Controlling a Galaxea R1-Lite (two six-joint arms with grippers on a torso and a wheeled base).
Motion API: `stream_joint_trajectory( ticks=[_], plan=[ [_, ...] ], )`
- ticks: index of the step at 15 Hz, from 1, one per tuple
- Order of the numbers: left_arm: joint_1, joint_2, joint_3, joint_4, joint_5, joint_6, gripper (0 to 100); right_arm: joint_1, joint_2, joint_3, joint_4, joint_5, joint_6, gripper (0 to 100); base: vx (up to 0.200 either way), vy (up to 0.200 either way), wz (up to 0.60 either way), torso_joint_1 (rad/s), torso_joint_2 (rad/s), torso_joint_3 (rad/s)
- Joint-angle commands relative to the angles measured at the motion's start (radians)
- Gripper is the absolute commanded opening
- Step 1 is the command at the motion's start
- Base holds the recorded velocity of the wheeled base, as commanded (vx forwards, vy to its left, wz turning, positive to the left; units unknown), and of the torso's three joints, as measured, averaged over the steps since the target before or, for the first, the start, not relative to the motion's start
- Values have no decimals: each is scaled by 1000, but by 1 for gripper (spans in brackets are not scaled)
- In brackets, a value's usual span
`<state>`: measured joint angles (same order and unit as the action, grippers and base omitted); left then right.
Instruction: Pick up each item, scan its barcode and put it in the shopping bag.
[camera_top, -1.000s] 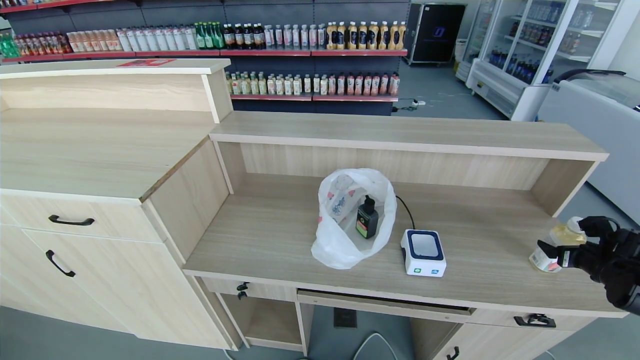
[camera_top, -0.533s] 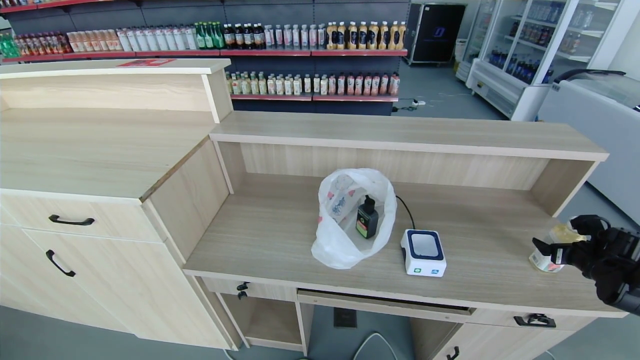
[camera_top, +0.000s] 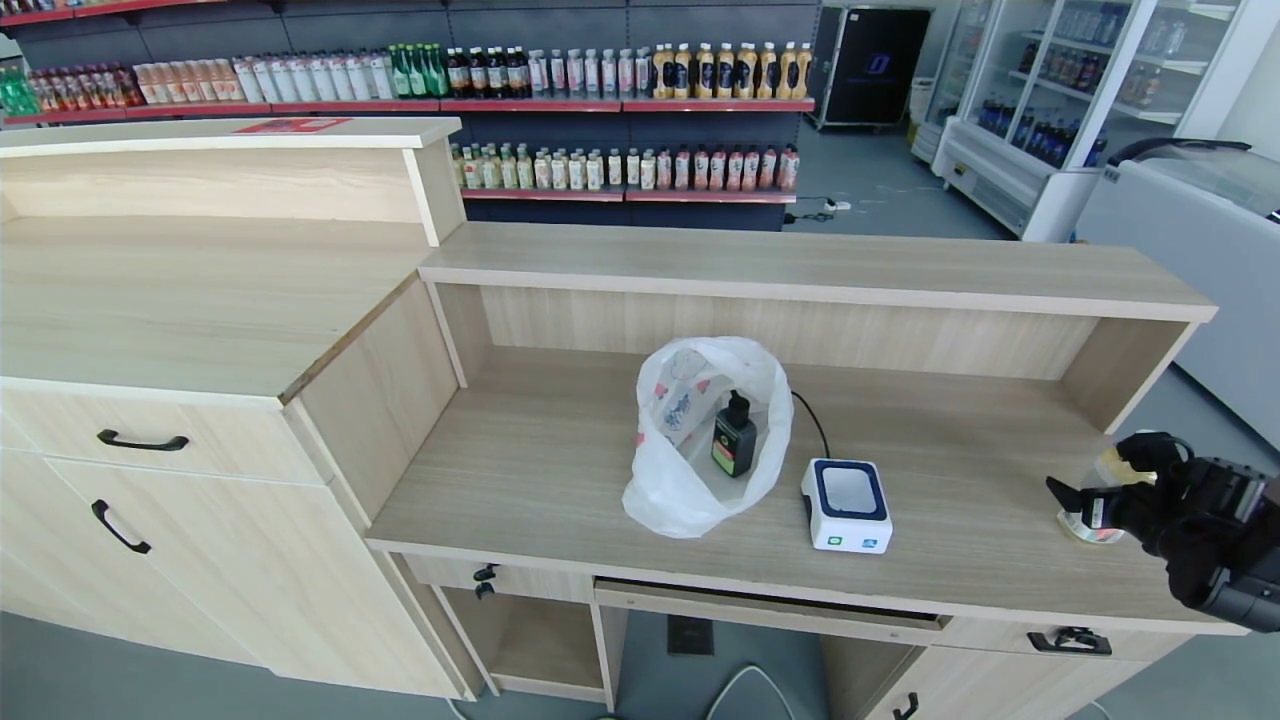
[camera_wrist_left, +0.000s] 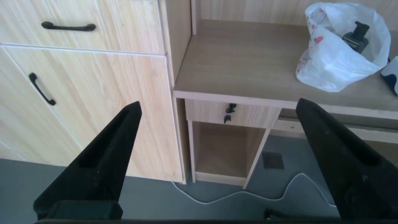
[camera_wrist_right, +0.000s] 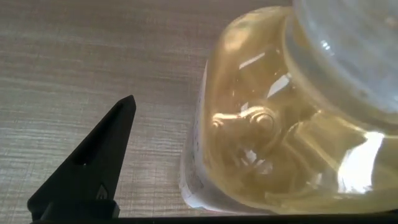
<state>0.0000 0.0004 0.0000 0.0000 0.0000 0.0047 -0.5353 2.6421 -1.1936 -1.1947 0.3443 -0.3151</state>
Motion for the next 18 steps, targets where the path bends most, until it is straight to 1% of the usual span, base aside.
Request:
stream_joint_trajectory(
  ticks=[1,3,4,8,11,13,15,16,17,18],
  plan=[
    [0,0,0,0,0,0,100,1,13,0,0,1,-5,100,0,0,0,0,0,0],
    [0,0,0,0,0,0,100,3,18,-4,0,2,-5,100,0,0,0,0,0,0],
    [0,0,0,0,0,0,100,3,18,-11,0,2,-5,0,0,0,0,0,0,0],
    [0,0,0,0,0,0,100,6,16,-30,0,2,-5,0,0,0,0,0,0,0],
    [0,0,0,0,0,0,100,15,16,-29,-3,1,-15,0,0,0,0,0,0,0],
    [0,0,0,0,0,0,100,18,15,-18,-9,-5,-48,0,0,0,0,0,0,0],
    [0,0,0,0,0,0,100,17,6,-17,-2,-4,-38,0,0,0,0,0,0,0],
    [0,0,0,0,0,0,100,15,-8,-14,3,-1,-29,0,0,0,0,0,0,0],
    [0,0,0,0,0,0,100,17,-68,17,38,-1,44,0,0,0,0,0,0,0],
    [0,0,0,0,0,0,100,21,-154,46,113,1,123,0,0,0,0,0,0,0]
  ],
)
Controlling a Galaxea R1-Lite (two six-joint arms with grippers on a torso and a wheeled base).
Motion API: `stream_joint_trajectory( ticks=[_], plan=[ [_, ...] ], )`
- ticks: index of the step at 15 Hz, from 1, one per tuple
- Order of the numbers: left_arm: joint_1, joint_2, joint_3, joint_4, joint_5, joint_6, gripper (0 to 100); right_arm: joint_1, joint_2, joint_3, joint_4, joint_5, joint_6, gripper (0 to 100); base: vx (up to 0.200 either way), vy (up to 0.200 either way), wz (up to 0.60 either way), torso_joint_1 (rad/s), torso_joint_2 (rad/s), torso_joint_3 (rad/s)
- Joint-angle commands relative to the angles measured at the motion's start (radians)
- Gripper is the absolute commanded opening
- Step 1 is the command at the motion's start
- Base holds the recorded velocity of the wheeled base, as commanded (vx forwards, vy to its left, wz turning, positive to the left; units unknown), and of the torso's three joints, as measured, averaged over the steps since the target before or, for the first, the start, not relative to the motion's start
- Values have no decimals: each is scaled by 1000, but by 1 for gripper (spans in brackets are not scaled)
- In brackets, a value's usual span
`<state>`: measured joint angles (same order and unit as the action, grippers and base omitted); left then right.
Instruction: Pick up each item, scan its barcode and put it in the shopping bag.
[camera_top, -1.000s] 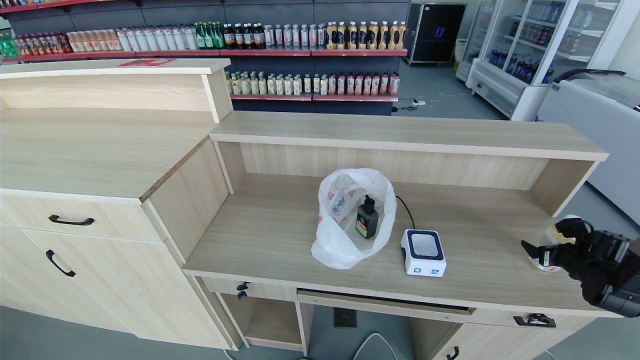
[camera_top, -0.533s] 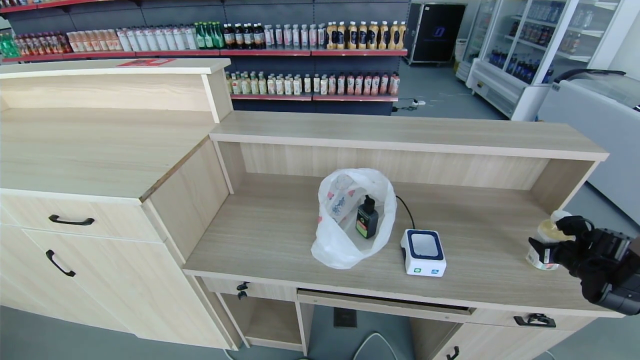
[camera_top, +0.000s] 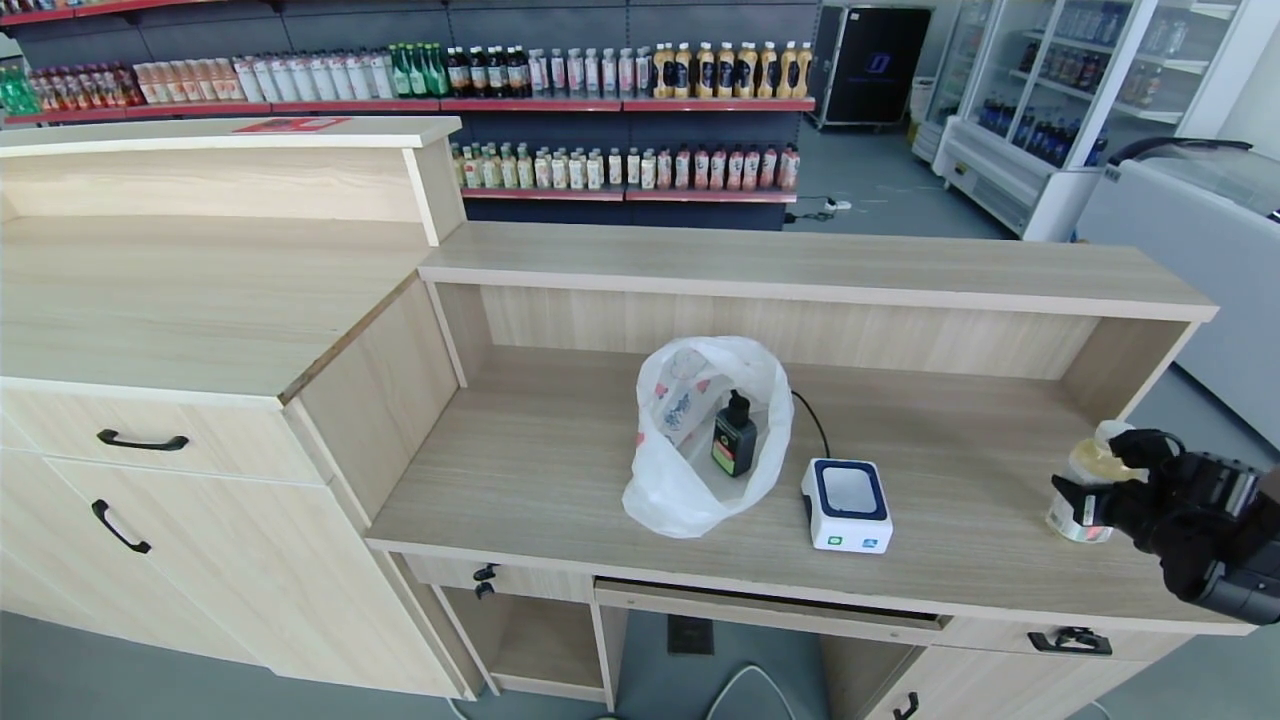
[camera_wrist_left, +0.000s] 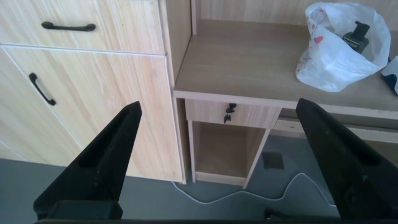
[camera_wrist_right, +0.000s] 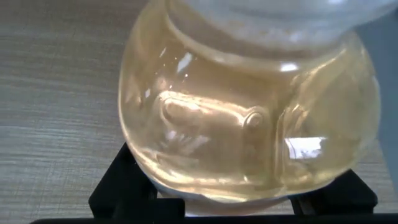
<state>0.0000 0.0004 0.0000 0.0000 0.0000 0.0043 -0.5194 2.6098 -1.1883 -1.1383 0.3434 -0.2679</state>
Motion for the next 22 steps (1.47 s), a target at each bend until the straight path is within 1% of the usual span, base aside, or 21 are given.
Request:
stream_joint_trajectory(
  ticks=[1,2,3,4,5,6,8,9,11,12,14,15,18,20,22],
  plan=[
    [0,0,0,0,0,0,100,16,-220,72,164,5,154,0,0,0,0,0,0,0],
    [0,0,0,0,0,0,100,19,-287,82,244,8,210,0,0,0,0,0,0,0],
    [0,0,0,0,0,0,100,28,-413,79,411,32,320,0,0,0,0,0,0,0],
    [0,0,0,0,0,0,100,35,-514,79,520,77,392,0,0,0,0,0,0,0],
    [0,0,0,0,0,0,100,38,-642,82,640,180,470,0,0,0,0,0,0,0],
    [0,0,0,0,0,0,100,41,-738,87,718,266,515,0,0,0,0,0,0,0],
    [0,0,0,0,0,0,100,56,-875,105,816,405,559,0,0,0,0,0,0,0],
    [0,0,0,0,0,0,100,59,-904,118,828,448,562,0,0,0,0,0,0,0],
    [0,0,0,0,0,0,100,65,-1002,190,833,618,561,0,0,0,0,0,0,0],
    [2,0,0,0,0,0,100,82,-1051,216,832,706,561,0,0,0,0,0,0,0],
    [0,0,0,0,0,0,100,121,-1099,220,835,760,561,0,0,0,0,0,0,0],
    [0,0,0,0,0,0,100,160,-1140,234,836,801,564,0,0,0,0,0,0,0],
    [0,0,0,0,0,0,100,248,-1217,257,836,842,621,0,0,0,0,0,0,0],
    [0,0,0,0,0,0,100,288,-1281,285,836,890,653,0,0,0,0,0,0,0],
    [0,0,0,0,0,0,100,328,-1340,328,838,907,658,0,0,0,0,0,0,0]
  ],
)
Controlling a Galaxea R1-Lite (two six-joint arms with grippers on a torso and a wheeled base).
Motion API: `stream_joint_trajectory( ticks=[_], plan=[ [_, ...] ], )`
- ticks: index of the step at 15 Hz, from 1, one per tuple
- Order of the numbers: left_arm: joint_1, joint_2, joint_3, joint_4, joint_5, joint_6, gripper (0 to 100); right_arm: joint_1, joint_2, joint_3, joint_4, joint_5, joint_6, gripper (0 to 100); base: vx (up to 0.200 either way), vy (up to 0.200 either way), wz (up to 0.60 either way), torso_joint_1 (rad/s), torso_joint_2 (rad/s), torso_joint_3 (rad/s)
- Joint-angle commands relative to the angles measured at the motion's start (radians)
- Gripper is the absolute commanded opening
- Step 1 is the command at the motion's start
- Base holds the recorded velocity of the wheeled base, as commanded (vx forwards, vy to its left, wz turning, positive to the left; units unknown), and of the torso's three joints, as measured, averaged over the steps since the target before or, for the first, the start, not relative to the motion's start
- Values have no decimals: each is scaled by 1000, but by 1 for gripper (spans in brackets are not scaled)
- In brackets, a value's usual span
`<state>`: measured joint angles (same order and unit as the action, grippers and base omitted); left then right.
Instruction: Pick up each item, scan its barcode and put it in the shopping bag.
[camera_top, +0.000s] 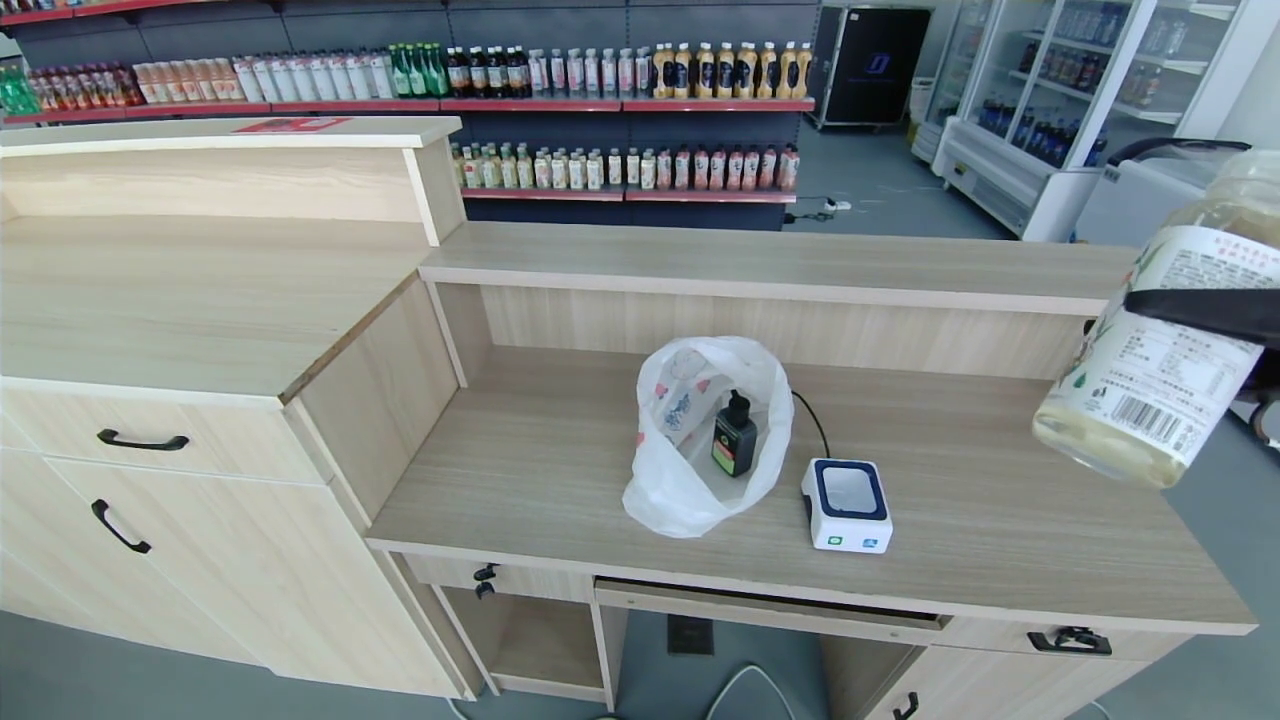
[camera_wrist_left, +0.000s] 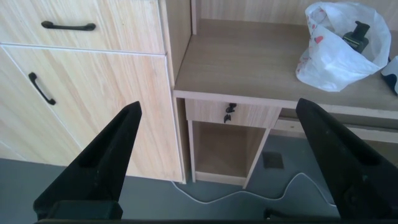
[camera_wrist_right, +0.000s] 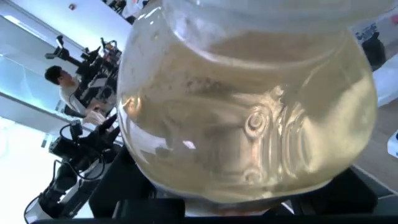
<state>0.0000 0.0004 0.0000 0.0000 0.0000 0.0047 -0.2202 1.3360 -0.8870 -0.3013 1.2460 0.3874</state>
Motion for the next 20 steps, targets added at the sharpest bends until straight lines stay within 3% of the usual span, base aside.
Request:
stream_joint_trajectory(
  ticks=[1,8,18,20],
  plan=[
    [0,0,0,0,0,0,100,47,-78,43,2,4,2,0,0,0,0,0,0,0],
    [0,0,0,0,0,0,100,167,-202,155,7,1,2,0,0,0,0,0,0,0],
    [0,0,0,0,0,0,100,163,-259,201,36,-8,-10,0,0,0,0,0,0,0],
    [0,0,0,0,0,0,100,160,-253,207,36,-60,-52,0,0,0,0,0,0,0]
  ],
)
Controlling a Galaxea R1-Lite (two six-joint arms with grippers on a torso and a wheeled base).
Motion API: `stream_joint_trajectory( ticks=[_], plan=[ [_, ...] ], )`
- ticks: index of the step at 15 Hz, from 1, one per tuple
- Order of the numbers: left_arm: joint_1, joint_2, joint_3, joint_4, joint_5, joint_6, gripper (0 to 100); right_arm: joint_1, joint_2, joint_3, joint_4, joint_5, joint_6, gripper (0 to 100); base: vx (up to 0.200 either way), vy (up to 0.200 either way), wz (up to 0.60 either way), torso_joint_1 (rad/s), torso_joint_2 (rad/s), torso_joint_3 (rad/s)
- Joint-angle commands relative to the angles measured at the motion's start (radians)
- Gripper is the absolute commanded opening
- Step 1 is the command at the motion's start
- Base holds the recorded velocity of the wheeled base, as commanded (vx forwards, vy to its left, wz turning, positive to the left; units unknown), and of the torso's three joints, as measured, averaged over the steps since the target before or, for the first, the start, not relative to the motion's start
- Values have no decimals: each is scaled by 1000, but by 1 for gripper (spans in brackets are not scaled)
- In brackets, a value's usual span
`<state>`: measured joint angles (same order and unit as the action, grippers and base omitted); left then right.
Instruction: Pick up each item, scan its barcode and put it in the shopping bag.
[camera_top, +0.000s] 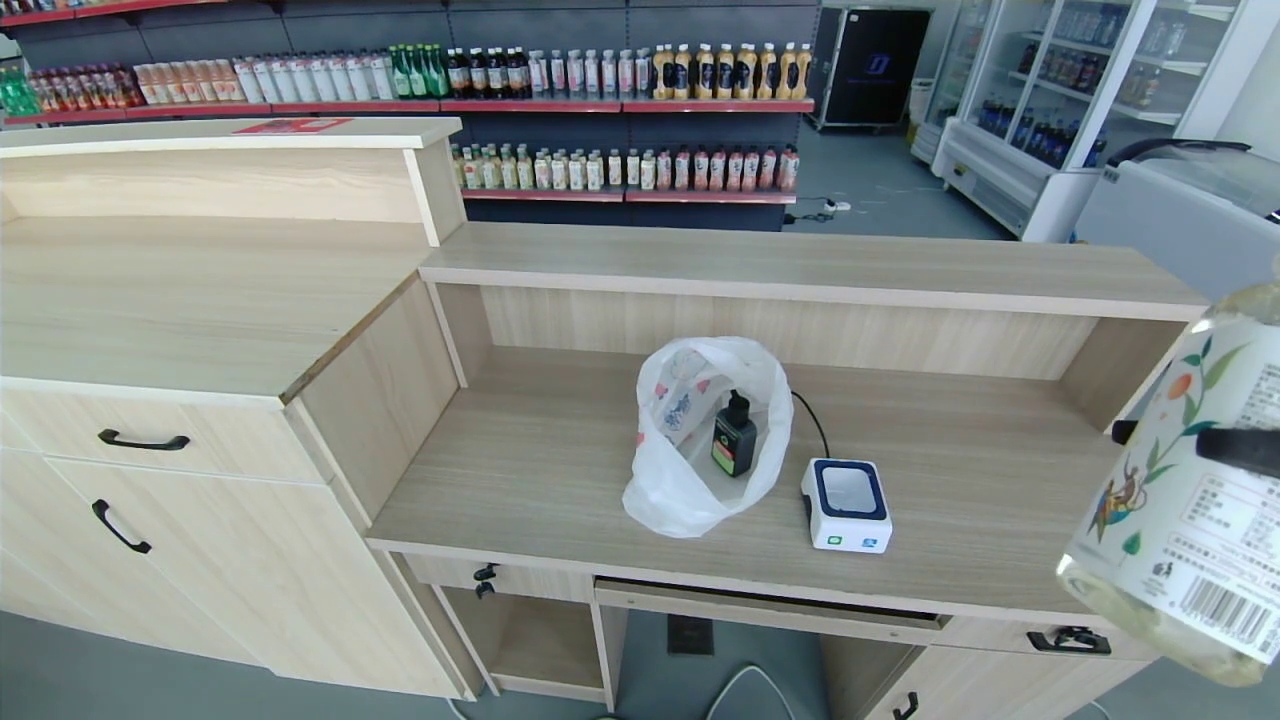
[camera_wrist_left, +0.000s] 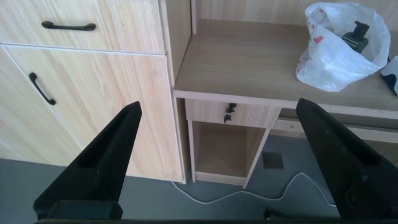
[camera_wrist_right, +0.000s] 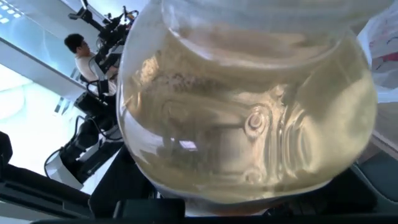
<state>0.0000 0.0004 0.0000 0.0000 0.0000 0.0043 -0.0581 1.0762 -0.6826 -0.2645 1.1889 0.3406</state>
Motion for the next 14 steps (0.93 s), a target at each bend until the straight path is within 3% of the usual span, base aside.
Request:
stream_joint_trajectory(
  ticks=[1,14],
  plan=[
    [0,0,0,0,0,0,100,4,8,9,5,-57,-42,0,0,0,0,0,0,0],
    [0,0,0,0,0,0,100,27,-5,3,60,-95,-61,0,0,0,0,0,0,0]
  ],
)
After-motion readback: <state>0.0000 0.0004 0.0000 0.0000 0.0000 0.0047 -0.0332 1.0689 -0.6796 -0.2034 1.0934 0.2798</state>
